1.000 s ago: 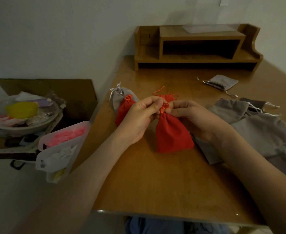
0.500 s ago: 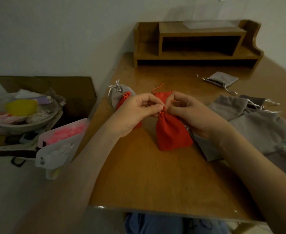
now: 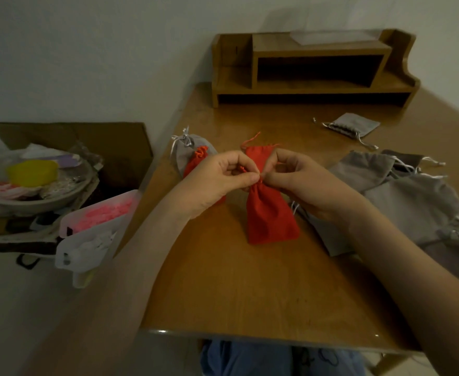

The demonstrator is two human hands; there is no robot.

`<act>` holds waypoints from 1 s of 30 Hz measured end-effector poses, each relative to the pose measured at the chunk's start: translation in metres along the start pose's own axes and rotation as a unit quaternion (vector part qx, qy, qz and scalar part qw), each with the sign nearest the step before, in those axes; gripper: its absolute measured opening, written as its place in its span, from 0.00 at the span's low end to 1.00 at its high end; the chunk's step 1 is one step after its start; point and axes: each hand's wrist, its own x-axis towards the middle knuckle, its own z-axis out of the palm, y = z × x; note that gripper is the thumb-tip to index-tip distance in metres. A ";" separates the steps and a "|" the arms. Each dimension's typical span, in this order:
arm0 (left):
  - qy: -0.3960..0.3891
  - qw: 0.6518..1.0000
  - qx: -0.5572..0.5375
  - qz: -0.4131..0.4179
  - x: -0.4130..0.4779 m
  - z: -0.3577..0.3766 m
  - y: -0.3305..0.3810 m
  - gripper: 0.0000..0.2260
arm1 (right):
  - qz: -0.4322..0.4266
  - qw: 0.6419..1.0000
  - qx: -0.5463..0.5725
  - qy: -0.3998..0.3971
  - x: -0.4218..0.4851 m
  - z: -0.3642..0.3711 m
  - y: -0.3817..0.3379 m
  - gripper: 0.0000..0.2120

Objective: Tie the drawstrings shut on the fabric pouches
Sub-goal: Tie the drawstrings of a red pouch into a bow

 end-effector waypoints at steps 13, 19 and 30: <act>0.036 0.941 0.329 0.069 0.001 0.011 -0.007 0.10 | -0.044 0.978 -0.201 0.033 0.002 0.008 0.005 0.03; 0.087 0.870 0.458 0.161 0.006 0.018 -0.018 0.09 | -0.087 0.944 -0.309 0.081 0.007 0.014 0.010 0.04; 0.134 0.803 0.553 0.178 0.010 0.010 -0.031 0.04 | -0.018 0.983 -0.129 0.128 0.012 0.020 0.016 0.03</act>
